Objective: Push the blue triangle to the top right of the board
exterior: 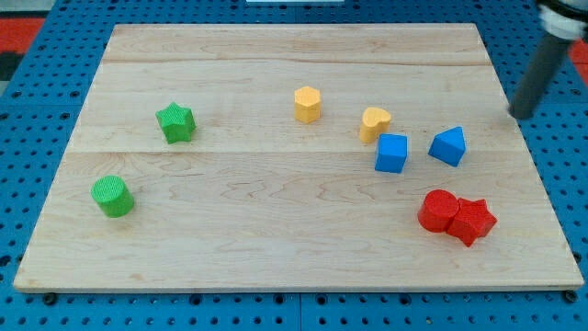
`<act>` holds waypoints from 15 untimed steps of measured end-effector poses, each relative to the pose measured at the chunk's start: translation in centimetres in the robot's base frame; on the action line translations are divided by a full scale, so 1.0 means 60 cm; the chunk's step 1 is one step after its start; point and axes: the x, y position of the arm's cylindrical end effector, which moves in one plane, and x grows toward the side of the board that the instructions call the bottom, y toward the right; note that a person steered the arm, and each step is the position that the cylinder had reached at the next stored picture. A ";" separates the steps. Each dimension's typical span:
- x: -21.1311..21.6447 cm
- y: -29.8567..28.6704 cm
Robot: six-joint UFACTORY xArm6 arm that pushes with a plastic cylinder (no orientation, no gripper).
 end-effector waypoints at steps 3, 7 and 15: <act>0.088 -0.136; 0.025 -0.209; 0.009 -0.259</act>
